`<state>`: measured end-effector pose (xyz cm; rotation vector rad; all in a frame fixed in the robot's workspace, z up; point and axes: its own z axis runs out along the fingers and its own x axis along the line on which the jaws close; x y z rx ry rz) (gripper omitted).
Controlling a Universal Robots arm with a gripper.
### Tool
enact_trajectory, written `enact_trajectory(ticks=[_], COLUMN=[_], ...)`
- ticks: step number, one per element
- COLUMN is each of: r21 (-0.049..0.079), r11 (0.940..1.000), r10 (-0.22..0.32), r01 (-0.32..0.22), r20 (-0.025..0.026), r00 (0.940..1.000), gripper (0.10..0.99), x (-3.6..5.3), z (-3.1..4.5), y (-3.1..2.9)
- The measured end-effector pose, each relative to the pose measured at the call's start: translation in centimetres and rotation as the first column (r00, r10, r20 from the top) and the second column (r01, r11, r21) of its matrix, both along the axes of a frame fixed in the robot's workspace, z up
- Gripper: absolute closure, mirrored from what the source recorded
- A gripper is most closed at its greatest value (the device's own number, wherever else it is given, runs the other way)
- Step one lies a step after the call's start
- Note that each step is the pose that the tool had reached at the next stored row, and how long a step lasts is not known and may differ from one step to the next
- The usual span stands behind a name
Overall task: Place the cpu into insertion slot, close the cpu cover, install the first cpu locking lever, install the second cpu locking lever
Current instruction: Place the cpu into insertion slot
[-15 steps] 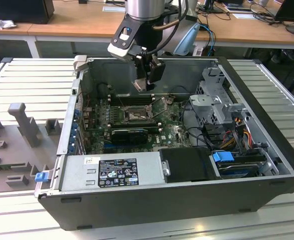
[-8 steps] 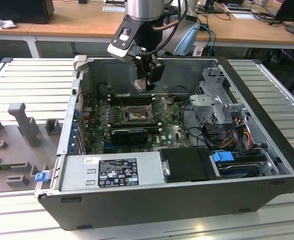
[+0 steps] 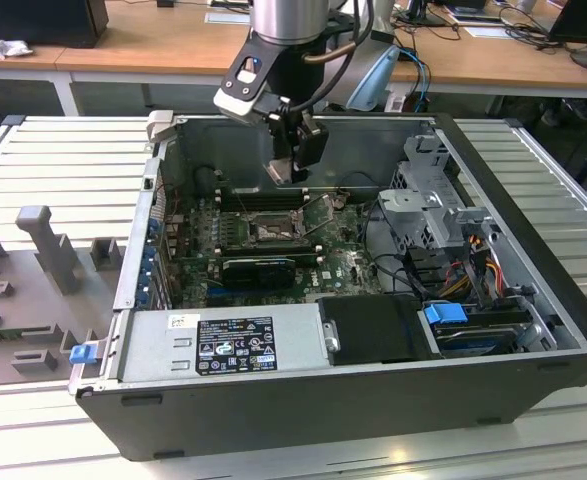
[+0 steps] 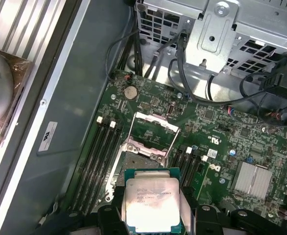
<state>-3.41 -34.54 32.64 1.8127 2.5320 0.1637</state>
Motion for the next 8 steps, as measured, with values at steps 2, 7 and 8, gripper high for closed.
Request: enact_trajectory(ticks=[2,7,8], r21=[0.000,0.001,0.001], r11=[1.0000,0.9988,0.9978], r10=[-0.006,-0.050,-0.066], r01=[0.006,0.050,0.066], r20=[0.0000,0.0000,0.0001], r00=[1.0000,0.9988,0.9978], gripper=[0.561,0.561,0.561], x=[0.00,0.00,0.00], z=[-0.05,-0.34,-0.48], y=[0.00,0.00,0.00])
